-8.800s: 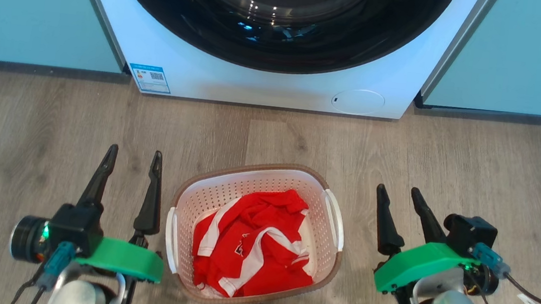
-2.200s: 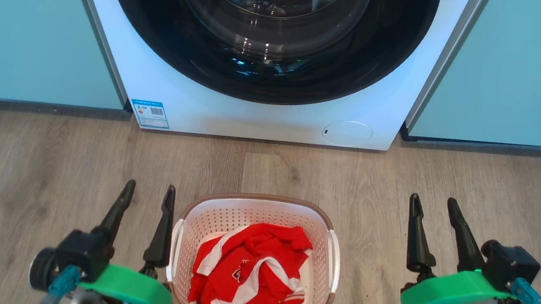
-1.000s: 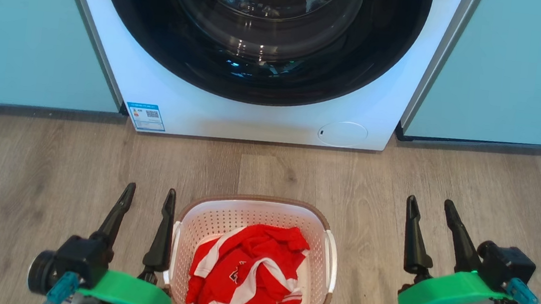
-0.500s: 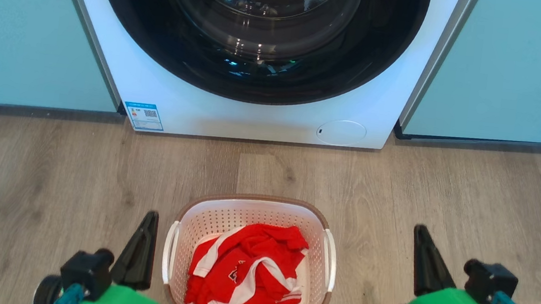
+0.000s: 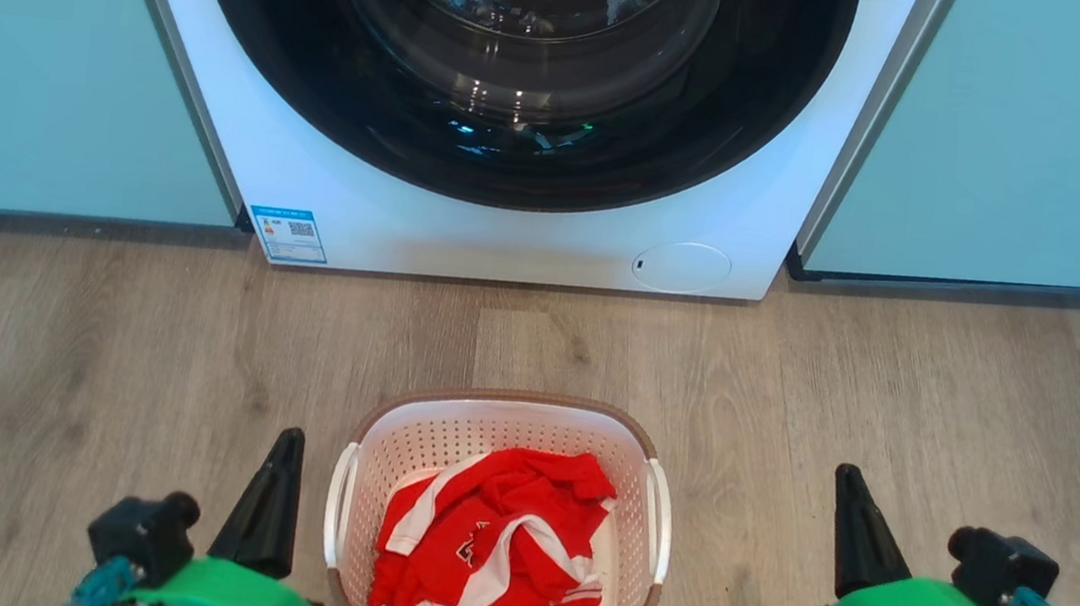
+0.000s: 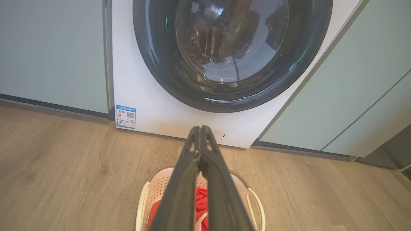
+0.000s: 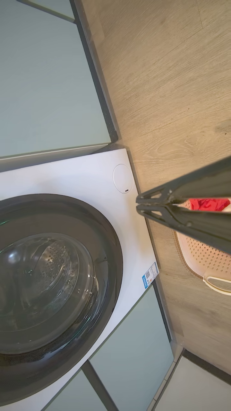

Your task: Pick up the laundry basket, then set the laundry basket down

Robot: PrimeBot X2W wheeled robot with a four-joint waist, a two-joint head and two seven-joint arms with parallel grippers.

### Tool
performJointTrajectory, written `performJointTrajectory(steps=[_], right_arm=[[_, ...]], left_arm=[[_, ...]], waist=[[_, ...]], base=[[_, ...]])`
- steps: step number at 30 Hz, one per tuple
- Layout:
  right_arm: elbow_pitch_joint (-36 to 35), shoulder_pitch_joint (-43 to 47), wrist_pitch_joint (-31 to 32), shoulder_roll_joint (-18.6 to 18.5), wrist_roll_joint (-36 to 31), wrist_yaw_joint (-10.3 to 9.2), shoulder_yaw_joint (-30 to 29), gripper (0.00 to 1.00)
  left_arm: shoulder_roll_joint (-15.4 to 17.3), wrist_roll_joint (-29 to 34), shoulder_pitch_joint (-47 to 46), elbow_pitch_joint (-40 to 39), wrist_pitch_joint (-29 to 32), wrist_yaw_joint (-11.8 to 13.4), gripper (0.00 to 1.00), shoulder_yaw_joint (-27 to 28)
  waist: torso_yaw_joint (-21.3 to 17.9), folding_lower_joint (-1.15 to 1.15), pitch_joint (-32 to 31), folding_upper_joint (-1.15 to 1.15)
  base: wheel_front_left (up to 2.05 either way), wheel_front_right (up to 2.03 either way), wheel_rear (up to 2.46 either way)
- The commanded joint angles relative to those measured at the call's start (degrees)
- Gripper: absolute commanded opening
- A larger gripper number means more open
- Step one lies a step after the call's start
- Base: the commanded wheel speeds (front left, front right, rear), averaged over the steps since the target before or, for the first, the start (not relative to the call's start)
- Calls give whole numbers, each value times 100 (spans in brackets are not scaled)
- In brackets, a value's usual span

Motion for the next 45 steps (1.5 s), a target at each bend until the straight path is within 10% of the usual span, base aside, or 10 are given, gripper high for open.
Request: performJointTrajectory(steps=[1, 45], right_arm=[[-159, -250, 29, -71, 170, -1, -58, 0], [3, -490, 645, -158, 2723, -5, -489, 0]], left_arm=[[63, -187, -273, -122, 43, -41, 0, 106], [174, -3050, -744, 274, 661, -183, 0, 557]], waist=[[1, 0, -3, 0], [15, 0, -69, 0]], base=[[0, 0, 0], [0, 0, 0]])
